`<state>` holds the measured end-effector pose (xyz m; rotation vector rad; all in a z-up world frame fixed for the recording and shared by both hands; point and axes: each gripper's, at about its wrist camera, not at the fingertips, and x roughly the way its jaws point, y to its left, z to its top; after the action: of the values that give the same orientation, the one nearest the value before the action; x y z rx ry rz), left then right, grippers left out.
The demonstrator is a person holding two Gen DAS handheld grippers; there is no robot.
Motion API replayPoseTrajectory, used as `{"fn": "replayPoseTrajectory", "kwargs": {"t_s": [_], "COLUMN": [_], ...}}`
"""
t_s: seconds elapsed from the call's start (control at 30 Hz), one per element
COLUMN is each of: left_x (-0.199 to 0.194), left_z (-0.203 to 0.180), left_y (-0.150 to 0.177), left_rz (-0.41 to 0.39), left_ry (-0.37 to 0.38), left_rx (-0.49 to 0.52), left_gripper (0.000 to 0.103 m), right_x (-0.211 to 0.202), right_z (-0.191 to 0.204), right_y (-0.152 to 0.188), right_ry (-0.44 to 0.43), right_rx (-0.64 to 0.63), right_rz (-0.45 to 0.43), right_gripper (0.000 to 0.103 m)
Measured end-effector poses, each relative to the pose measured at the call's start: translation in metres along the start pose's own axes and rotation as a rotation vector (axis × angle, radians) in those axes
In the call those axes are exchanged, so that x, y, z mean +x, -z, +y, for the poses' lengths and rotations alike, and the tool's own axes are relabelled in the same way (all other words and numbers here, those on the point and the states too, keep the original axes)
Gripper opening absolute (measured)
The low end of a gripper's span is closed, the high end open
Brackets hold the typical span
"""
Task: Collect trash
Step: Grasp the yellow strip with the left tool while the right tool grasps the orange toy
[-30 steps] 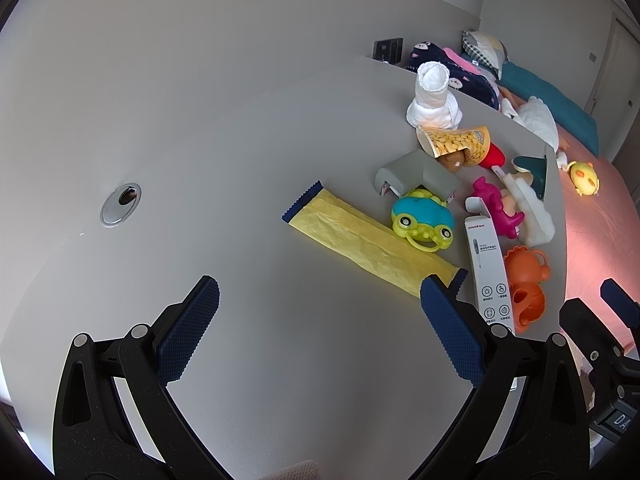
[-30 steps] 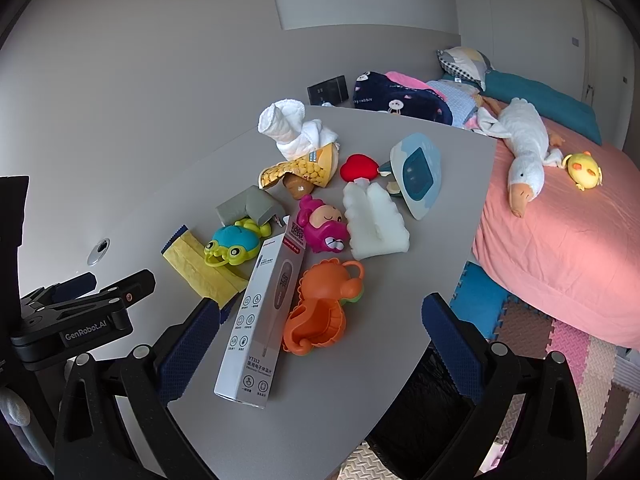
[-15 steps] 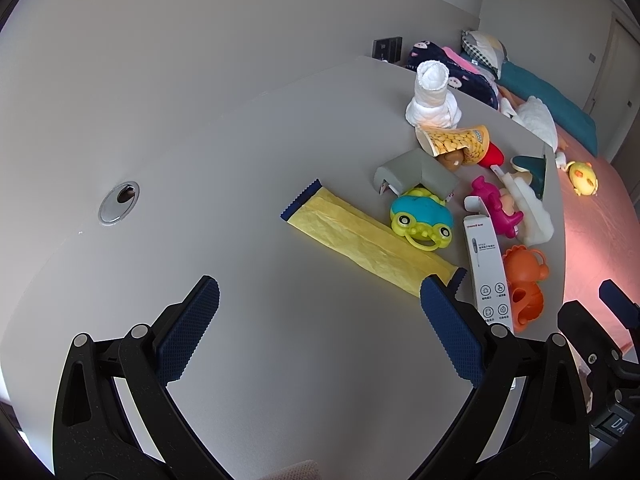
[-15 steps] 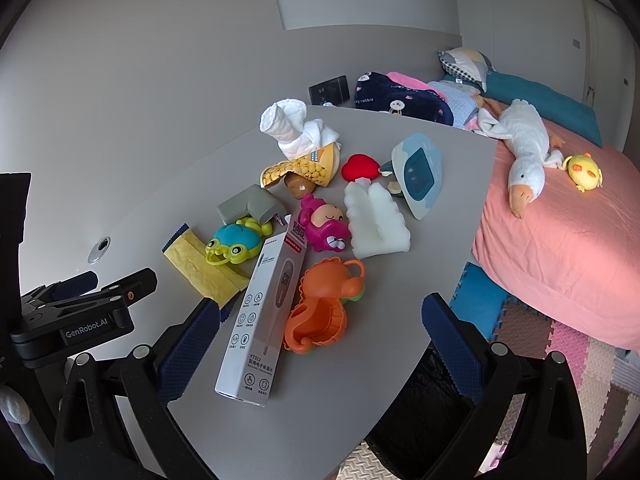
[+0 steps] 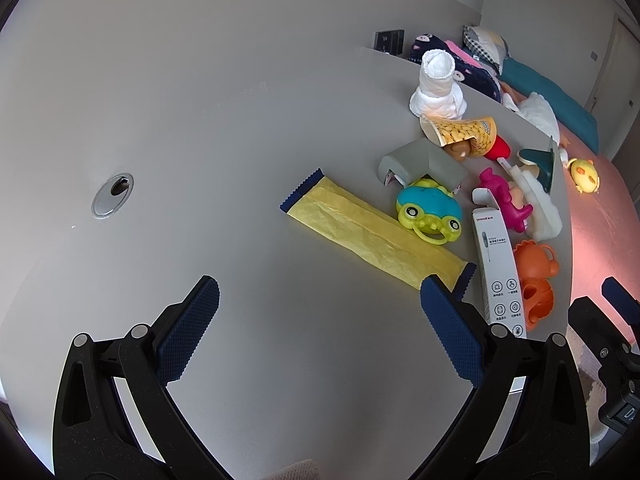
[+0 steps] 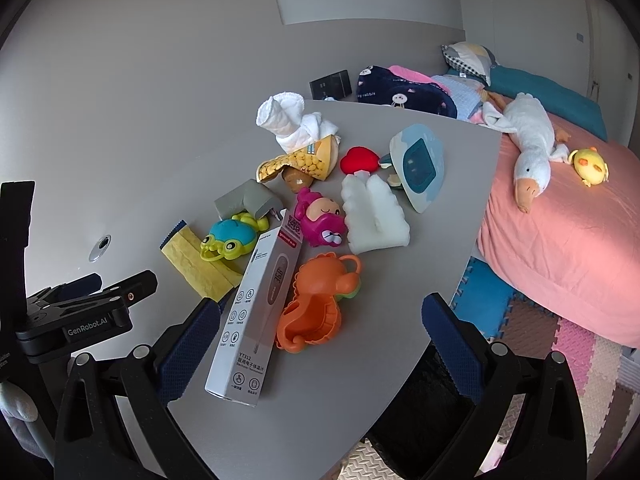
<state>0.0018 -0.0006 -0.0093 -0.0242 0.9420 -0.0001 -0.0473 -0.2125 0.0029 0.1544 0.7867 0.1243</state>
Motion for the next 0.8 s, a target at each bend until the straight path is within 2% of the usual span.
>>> {"fn": "replayPoseTrajectory", "kwargs": {"t_s": [0.23, 0.4, 0.63, 0.7, 0.8], "left_x": [0.012, 0.023, 0.041, 0.047, 0.054], "left_z": [-0.003, -0.015, -0.038, -0.039, -0.035], "left_y": [-0.003, -0.008, -0.015, -0.018, -0.022], "left_rz": [0.012, 0.039, 0.045, 0.048, 0.043], "left_ry": [0.044, 0.099, 0.056, 0.032, 0.037], "left_rx": [-0.051, -0.074, -0.016, -0.007, -0.012], "left_gripper": [0.097, 0.097, 0.097, 0.095, 0.089], "right_x": [0.007, 0.014, 0.019, 0.021, 0.023], "right_z": [-0.018, -0.029, -0.04, -0.041, -0.041], "right_y": [-0.005, -0.007, -0.009, -0.009, -0.009], "right_ry": [-0.023, 0.001, 0.006, 0.005, 0.001], "right_rx": [0.047, 0.061, 0.076, 0.075, 0.064], "right_rz": [-0.007, -0.007, -0.01, -0.007, -0.005], "right_gripper": [0.1, 0.1, 0.1, 0.1, 0.1]}}
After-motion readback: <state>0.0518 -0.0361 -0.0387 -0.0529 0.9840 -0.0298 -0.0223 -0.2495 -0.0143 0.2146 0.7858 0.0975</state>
